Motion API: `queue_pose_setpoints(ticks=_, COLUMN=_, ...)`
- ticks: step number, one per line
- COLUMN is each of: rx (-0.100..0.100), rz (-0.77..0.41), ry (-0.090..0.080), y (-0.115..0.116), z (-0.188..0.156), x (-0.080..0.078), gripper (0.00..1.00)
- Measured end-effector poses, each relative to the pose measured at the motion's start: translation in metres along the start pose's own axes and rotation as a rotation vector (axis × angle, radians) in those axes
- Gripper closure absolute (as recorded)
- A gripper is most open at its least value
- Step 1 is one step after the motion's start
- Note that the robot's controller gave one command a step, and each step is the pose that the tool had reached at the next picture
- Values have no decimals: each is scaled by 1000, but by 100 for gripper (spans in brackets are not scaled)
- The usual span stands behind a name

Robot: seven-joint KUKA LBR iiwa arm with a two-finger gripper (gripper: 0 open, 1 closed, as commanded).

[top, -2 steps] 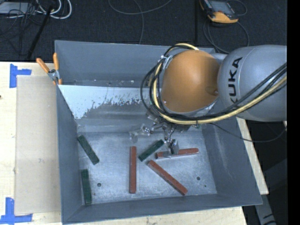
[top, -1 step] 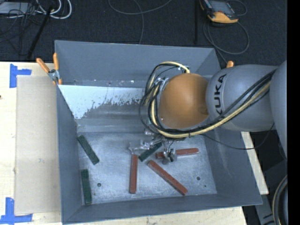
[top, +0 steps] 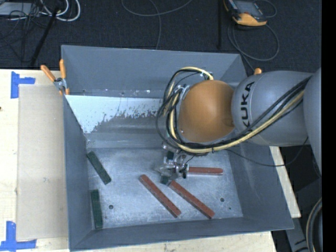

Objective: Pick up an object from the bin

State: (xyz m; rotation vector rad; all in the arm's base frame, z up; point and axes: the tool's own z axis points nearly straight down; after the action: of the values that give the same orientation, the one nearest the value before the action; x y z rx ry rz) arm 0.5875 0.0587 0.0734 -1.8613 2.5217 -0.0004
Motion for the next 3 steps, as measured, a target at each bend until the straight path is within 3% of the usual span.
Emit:
queue_pose_setpoints(ticks=1, rx=0, rz=30, ry=4, y=-27, z=-3, x=86, gripper=100)
queue_pose_setpoints(ticks=2, rx=-5, rz=27, ry=4, y=-25, z=-1, x=84, gripper=0)
queue_pose_setpoints(ticks=3, rx=-5, rz=28, ry=3, y=-24, z=-1, x=84, gripper=100)
